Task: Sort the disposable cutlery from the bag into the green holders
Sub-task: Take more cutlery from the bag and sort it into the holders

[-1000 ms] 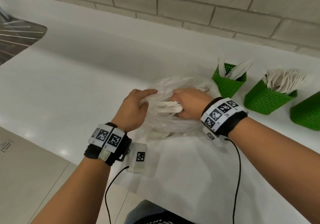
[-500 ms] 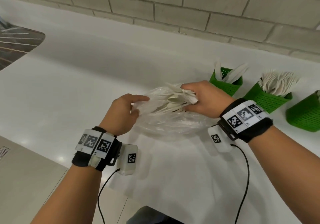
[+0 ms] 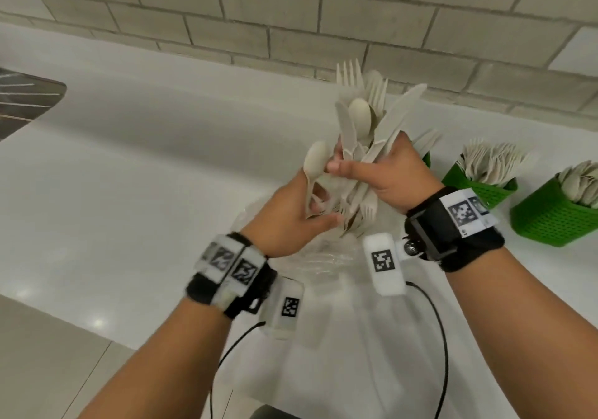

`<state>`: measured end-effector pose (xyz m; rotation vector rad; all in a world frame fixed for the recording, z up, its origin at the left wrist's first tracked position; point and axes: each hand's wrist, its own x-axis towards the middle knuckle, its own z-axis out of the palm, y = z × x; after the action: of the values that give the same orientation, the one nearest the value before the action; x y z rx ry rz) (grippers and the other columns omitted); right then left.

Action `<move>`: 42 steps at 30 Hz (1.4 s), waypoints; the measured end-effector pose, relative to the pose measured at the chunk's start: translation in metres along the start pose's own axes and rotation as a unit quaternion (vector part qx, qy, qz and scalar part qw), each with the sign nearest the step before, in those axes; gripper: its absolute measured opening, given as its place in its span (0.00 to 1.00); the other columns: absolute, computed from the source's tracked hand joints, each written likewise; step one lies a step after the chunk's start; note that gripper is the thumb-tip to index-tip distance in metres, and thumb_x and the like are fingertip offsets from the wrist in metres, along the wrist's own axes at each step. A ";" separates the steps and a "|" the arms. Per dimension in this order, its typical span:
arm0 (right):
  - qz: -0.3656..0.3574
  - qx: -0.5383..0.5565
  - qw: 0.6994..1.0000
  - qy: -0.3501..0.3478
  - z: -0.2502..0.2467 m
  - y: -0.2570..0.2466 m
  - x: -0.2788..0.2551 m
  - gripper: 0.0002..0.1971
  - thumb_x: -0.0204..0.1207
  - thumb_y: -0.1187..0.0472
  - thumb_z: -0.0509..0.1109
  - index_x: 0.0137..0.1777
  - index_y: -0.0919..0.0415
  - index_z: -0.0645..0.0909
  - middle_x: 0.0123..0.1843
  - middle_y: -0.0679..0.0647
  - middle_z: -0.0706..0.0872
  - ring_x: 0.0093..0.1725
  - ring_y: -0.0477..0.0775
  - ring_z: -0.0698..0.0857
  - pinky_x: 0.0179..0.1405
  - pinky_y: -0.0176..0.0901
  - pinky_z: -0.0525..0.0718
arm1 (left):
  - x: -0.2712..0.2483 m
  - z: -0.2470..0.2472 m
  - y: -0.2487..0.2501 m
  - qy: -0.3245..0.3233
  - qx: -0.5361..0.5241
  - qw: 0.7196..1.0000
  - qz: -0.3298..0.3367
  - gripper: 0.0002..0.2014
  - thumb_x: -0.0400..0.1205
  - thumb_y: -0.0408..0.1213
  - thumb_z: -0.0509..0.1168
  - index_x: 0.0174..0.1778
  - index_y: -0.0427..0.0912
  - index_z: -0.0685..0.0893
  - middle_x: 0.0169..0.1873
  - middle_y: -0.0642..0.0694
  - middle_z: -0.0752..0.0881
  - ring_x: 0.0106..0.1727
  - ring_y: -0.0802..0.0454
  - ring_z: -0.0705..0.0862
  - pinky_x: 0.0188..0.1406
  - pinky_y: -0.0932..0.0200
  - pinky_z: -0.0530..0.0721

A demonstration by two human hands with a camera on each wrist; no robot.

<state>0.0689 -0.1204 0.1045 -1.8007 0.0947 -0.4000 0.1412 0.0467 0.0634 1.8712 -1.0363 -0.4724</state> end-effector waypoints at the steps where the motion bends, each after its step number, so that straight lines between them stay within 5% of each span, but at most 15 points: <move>1: 0.000 0.024 0.999 0.030 0.004 0.002 -0.001 0.09 0.70 0.69 0.79 0.46 0.58 0.85 0.43 0.53 0.91 0.49 0.54 0.91 0.54 0.47 0.88 | 0.004 0.010 -0.001 0.015 -0.019 1.000 -0.012 0.36 0.75 0.45 0.77 0.77 0.50 0.69 0.46 0.49 0.83 0.49 0.59 0.83 0.44 0.63 0.80; 3: 0.014 0.040 0.997 0.067 0.013 0.016 -0.006 0.07 0.71 0.71 0.78 0.45 0.61 0.85 0.44 0.59 0.91 0.49 0.58 0.91 0.54 0.51 0.89 | 0.011 0.021 -0.010 0.035 -0.063 0.997 -0.026 0.37 0.72 0.42 0.80 0.76 0.48 0.71 0.46 0.53 0.83 0.51 0.66 0.80 0.41 0.74 0.78; 5: 0.033 0.031 0.996 0.083 0.018 0.035 -0.012 0.05 0.72 0.71 0.77 0.44 0.63 0.86 0.44 0.59 0.91 0.47 0.57 0.91 0.53 0.52 0.88 | 0.017 0.026 -0.021 0.021 -0.092 0.995 -0.023 0.42 0.65 0.49 0.84 0.74 0.49 0.73 0.47 0.56 0.84 0.51 0.73 0.81 0.54 0.74 0.80; 8: 0.060 -0.001 0.996 0.070 0.023 0.054 -0.021 0.08 0.72 0.71 0.77 0.46 0.59 0.86 0.46 0.56 0.91 0.48 0.51 0.90 0.51 0.46 0.87 | 0.026 0.031 -0.034 0.003 -0.012 1.000 -0.019 0.53 0.55 0.61 0.84 0.75 0.53 0.69 0.59 0.51 0.77 0.63 0.56 0.75 0.67 0.48 0.79; 10: 0.064 -0.035 0.995 0.063 0.026 0.056 -0.025 0.08 0.73 0.70 0.77 0.45 0.56 0.85 0.43 0.52 0.91 0.45 0.46 0.90 0.48 0.40 0.87 | 0.028 0.032 -0.032 -0.022 0.013 1.000 -0.006 0.56 0.53 0.56 0.85 0.77 0.55 0.66 0.59 0.53 0.71 0.65 0.52 0.69 0.71 0.54 0.75; 12: 0.076 -0.034 0.995 0.055 0.029 0.056 -0.027 0.08 0.72 0.67 0.78 0.44 0.53 0.84 0.41 0.50 0.89 0.43 0.42 0.89 0.45 0.38 0.86 | 0.027 0.031 -0.027 -0.044 -0.084 0.995 0.016 0.50 0.57 0.51 0.85 0.73 0.56 0.67 0.62 0.55 0.73 0.68 0.51 0.74 0.66 0.59 0.78; 14: 0.089 -0.078 0.992 0.042 0.029 0.061 -0.026 0.13 0.69 0.49 0.80 0.47 0.50 0.82 0.45 0.53 0.86 0.47 0.46 0.87 0.48 0.43 0.86 | 0.027 0.031 -0.026 -0.055 -0.184 0.981 0.001 0.41 0.61 0.42 0.86 0.67 0.47 0.70 0.59 0.47 0.80 0.59 0.57 0.84 0.53 0.63 0.83; 16: 0.100 -0.224 0.969 0.024 0.023 0.073 -0.020 0.32 0.59 0.24 0.71 0.53 0.48 0.82 0.51 0.56 0.84 0.53 0.55 0.85 0.52 0.53 0.86 | 0.026 0.035 -0.027 -0.045 -0.199 0.979 -0.007 0.32 0.68 0.31 0.81 0.62 0.48 0.72 0.51 0.50 0.82 0.49 0.67 0.85 0.47 0.67 0.82; 17: 0.088 -0.284 0.955 0.003 0.021 0.072 -0.017 0.36 0.59 0.20 0.66 0.54 0.49 0.83 0.52 0.55 0.84 0.52 0.56 0.85 0.51 0.54 0.85 | 0.026 0.038 -0.029 -0.038 -0.195 0.980 -0.004 0.29 0.70 0.28 0.79 0.60 0.50 0.72 0.49 0.52 0.82 0.47 0.69 0.85 0.46 0.68 0.82; 23: 0.097 -0.333 0.937 -0.054 0.010 0.053 -0.013 0.17 0.72 0.51 0.78 0.54 0.62 0.85 0.46 0.50 0.85 0.45 0.49 0.83 0.48 0.44 0.83 | 0.026 0.044 -0.042 -0.031 -0.186 0.982 -0.004 0.23 0.74 0.26 0.76 0.57 0.49 0.74 0.39 0.65 0.81 0.45 0.72 0.82 0.48 0.69 0.81; 27: 0.144 -0.217 0.960 -0.101 0.003 0.053 -0.009 0.15 0.72 0.51 0.78 0.48 0.63 0.87 0.46 0.58 0.90 0.47 0.56 0.89 0.48 0.47 0.87 | 0.028 0.039 -0.040 -0.048 -0.212 0.976 -0.001 0.23 0.73 0.27 0.78 0.62 0.40 0.78 0.49 0.44 0.85 0.54 0.62 0.86 0.52 0.63 0.83; 31: 0.172 -0.159 0.964 -0.126 0.005 0.035 -0.006 0.24 0.71 0.50 0.79 0.45 0.76 0.84 0.42 0.71 0.88 0.39 0.55 0.83 0.40 0.49 0.79 | 0.036 0.041 -0.039 -0.019 -0.174 0.985 0.000 0.11 0.68 0.25 0.80 0.41 0.38 0.86 0.37 0.50 0.90 0.41 0.59 0.89 0.40 0.65 0.83; 36: 0.222 -0.087 0.968 -0.076 -0.007 0.023 -0.003 0.09 0.76 0.55 0.75 0.51 0.59 0.87 0.49 0.61 0.91 0.51 0.57 0.90 0.57 0.60 0.87 | 0.045 0.043 -0.042 0.087 -0.190 0.978 -0.019 0.20 0.69 0.30 0.80 0.56 0.36 0.87 0.49 0.41 0.91 0.52 0.50 0.90 0.50 0.50 0.89; 39: 0.208 -0.089 0.974 -0.017 -0.006 0.011 -0.007 0.27 0.74 0.39 0.71 0.70 0.50 0.75 0.60 0.53 0.87 0.55 0.53 0.89 0.60 0.58 0.87 | 0.048 0.035 -0.034 0.084 -0.182 0.980 -0.008 0.15 0.73 0.27 0.77 0.55 0.33 0.86 0.47 0.39 0.91 0.49 0.46 0.91 0.48 0.48 0.89; 42: 0.071 -0.132 0.988 0.041 0.003 -0.002 -0.017 0.32 0.80 0.36 0.58 0.82 0.44 0.58 0.76 0.51 0.73 0.71 0.49 0.79 0.68 0.47 0.80 | 0.057 0.021 -0.017 0.105 -0.164 0.980 0.029 0.13 0.76 0.33 0.74 0.56 0.34 0.86 0.48 0.39 0.91 0.51 0.45 0.90 0.53 0.43 0.88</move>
<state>0.0535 -0.1124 0.1017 -2.0239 0.3463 -0.3714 0.1673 -0.0073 0.0439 1.5560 -0.8140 -0.3759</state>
